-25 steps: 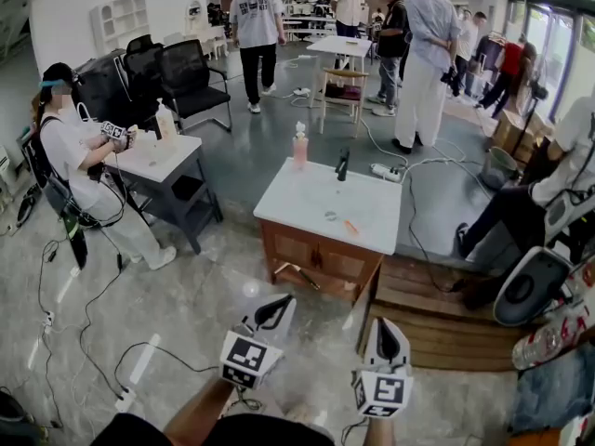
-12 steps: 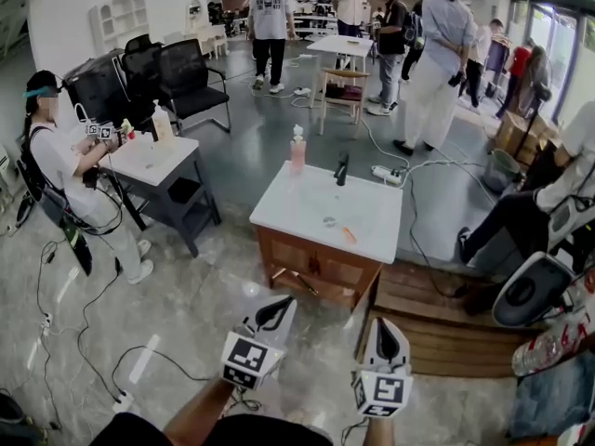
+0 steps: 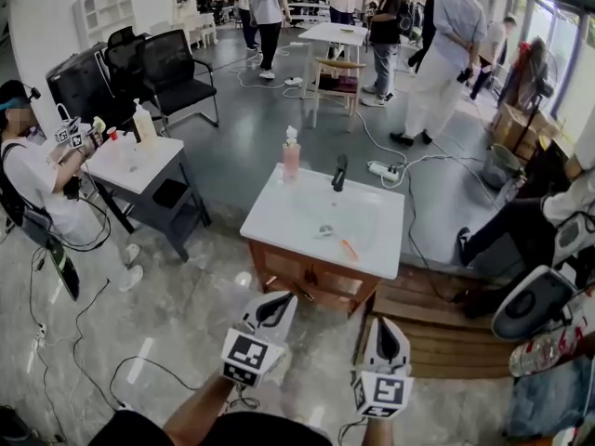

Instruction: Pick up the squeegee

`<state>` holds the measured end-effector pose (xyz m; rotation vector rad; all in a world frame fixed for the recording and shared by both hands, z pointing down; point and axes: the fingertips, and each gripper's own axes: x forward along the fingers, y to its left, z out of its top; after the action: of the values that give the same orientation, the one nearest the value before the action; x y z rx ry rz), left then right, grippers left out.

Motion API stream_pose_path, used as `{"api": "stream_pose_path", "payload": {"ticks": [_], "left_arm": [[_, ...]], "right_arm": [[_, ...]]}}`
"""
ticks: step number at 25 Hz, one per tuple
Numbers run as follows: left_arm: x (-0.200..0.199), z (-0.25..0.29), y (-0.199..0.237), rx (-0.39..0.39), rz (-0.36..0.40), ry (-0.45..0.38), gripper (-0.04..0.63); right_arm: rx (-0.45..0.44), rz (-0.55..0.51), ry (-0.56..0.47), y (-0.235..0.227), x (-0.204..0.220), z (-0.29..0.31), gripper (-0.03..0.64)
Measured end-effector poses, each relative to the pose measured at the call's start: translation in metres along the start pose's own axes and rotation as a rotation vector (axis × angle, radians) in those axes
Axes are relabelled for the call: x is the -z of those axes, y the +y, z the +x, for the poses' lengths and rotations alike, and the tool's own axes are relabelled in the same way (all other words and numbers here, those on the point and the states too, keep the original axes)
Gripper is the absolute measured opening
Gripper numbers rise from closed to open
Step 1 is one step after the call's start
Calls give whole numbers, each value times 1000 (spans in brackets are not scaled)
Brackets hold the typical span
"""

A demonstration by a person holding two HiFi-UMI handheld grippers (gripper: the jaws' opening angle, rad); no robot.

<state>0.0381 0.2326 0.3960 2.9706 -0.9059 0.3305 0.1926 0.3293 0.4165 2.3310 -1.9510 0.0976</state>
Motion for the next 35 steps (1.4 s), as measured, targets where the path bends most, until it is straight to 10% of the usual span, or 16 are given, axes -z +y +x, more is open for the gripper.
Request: {"api": "stream_pose_path", "payload": {"ticks": [35], "left_arm": [[-10,200,194,131,-31,14,3]], "right_arm": [[115,-12,75,0,-14,260,-2]]}}
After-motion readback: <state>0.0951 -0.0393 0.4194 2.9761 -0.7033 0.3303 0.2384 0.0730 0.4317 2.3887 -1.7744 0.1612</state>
